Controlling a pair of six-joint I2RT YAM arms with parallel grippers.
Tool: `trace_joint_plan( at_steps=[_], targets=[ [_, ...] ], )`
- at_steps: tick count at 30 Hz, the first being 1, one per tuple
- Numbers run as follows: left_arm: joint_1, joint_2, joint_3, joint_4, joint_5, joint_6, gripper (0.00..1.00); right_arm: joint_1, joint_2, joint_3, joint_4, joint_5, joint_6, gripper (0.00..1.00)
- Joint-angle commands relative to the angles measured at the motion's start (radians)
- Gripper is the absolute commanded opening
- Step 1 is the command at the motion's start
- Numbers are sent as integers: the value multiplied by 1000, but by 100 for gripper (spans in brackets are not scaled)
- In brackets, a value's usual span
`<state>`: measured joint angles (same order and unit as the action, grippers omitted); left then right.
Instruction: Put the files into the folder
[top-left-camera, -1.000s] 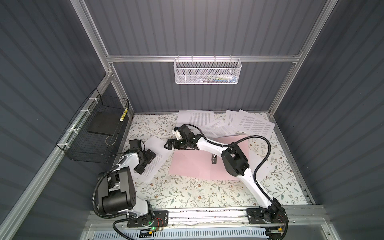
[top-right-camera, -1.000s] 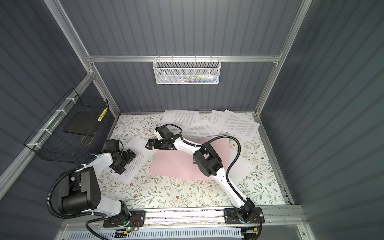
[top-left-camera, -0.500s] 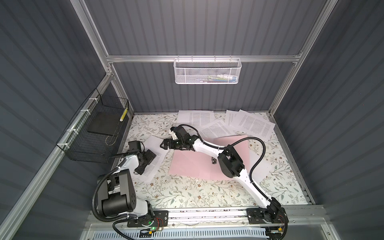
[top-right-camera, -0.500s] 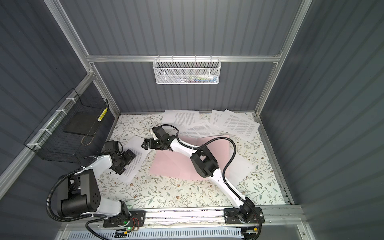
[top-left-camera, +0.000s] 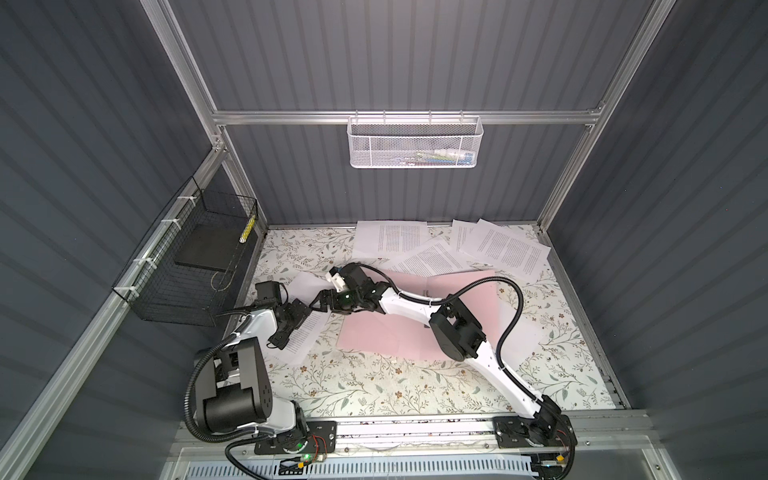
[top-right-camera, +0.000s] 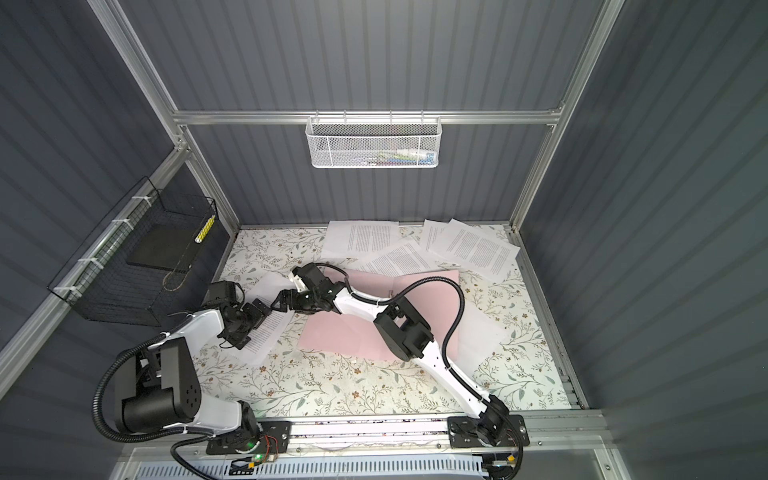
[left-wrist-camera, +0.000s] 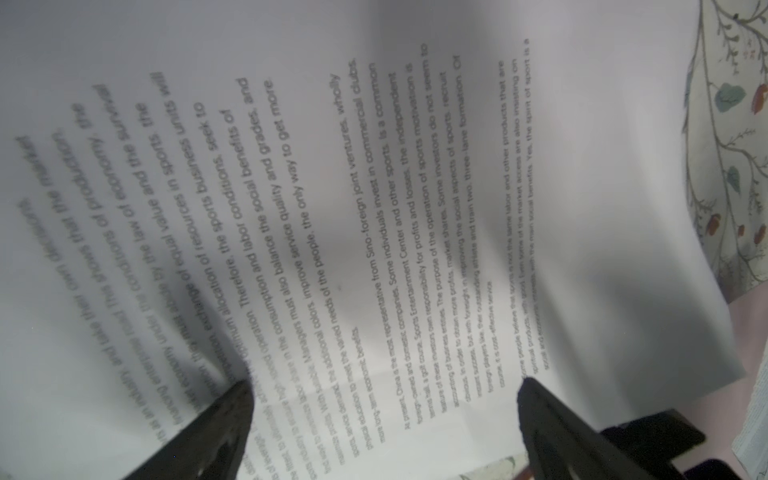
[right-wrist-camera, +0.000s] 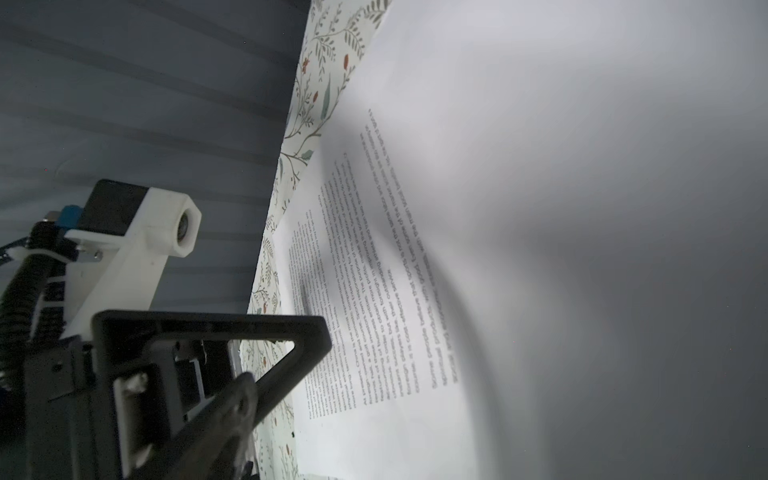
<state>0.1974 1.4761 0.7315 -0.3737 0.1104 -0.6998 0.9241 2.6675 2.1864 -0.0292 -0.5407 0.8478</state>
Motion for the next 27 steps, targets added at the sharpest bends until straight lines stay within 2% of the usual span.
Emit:
trace_joint_plan(
  at_steps=[1, 3, 9, 13, 15, 19, 21, 27],
  targets=[
    [4, 72, -87, -109, 48, -7, 100, -19, 2, -37, -12, 29, 36, 75],
    [6, 64, -86, -113, 51, -7, 100, -21, 7, -42, 4, 41, 46, 67],
    [5, 38, -75, -126, 81, -16, 100, -21, 9, -48, 4, 89, 63, 33],
    [7, -21, -24, -153, 138, 1, 100, -24, -34, -84, 9, 116, 43, 3],
    [7, -71, 13, -160, 188, 7, 100, -24, -95, -134, 13, 155, 14, 0],
    [2, -201, 48, -100, 342, -28, 100, -69, -281, -347, 116, 245, 18, 0],
    [-19, -249, 70, -91, 375, -49, 100, -101, -379, -450, 154, 285, 24, 0],
    [-205, -308, 109, -25, 369, -147, 100, -208, -675, -814, 268, 398, 73, 0]
  ],
)
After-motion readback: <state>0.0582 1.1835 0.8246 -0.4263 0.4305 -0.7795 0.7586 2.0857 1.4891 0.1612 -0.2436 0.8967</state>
